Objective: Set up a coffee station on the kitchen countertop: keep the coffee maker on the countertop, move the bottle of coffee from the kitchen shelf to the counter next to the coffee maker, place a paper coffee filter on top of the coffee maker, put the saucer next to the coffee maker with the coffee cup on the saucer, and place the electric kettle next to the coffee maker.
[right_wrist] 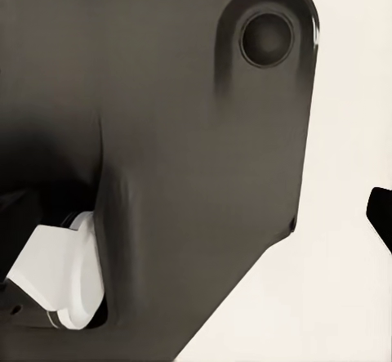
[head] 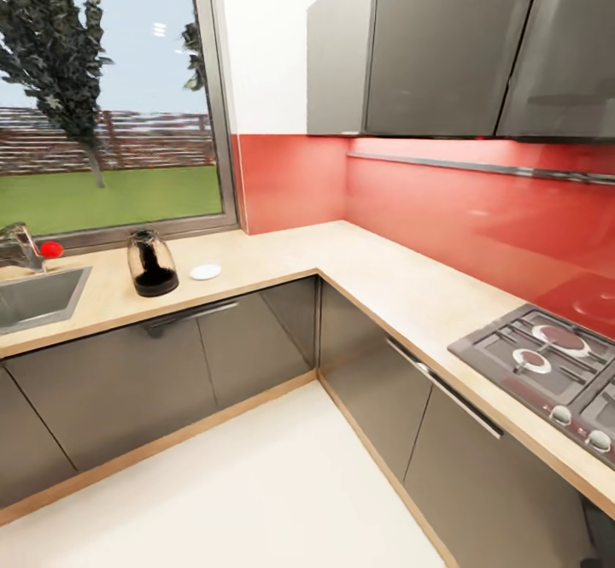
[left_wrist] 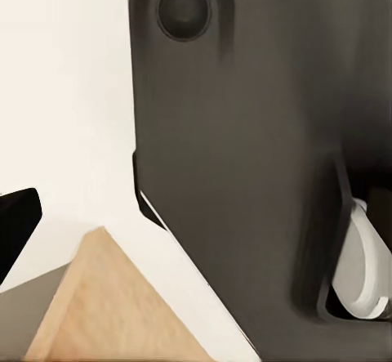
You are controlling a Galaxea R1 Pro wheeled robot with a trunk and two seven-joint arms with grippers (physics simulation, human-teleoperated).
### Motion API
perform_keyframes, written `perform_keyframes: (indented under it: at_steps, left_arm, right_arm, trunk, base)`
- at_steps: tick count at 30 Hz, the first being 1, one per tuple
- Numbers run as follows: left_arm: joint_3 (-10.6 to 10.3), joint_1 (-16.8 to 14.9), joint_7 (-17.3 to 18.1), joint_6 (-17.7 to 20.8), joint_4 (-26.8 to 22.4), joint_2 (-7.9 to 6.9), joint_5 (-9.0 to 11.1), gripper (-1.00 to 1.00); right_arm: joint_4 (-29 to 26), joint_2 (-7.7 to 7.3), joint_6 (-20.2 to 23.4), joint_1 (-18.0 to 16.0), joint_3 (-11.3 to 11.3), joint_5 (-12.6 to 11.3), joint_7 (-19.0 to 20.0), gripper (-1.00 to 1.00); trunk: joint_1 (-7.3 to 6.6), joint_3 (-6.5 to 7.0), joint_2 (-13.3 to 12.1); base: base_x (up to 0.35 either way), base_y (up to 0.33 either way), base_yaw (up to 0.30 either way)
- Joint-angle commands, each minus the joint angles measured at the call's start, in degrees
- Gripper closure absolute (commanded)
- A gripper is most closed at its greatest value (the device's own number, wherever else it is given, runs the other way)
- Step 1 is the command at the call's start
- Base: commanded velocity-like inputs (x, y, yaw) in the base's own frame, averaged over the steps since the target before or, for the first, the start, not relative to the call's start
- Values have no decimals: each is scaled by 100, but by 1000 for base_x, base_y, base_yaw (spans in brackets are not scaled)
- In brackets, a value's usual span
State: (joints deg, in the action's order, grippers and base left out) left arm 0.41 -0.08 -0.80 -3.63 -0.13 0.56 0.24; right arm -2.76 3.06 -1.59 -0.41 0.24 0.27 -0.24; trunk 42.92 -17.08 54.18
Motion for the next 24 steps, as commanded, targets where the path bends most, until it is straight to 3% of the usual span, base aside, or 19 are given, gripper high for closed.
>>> perform_keyframes:
  at_steps: [1, 24]
  left_arm:
    - [3, -1, -8, -15, 1, 1, 2, -100]
    - [-5, -1, -9, -15, -4, 12, 2, -100]
  right_arm:
    - [3, -1, -17, -3, 2, 3, -2, -100]
    - [3, 2, -17, -3, 2, 0, -2, -100]
  trunk:
    - [-22, 13, -38]
    - [-528, 426, -960]
  base:
    - [0, 0, 277]
    - [0, 0, 277]
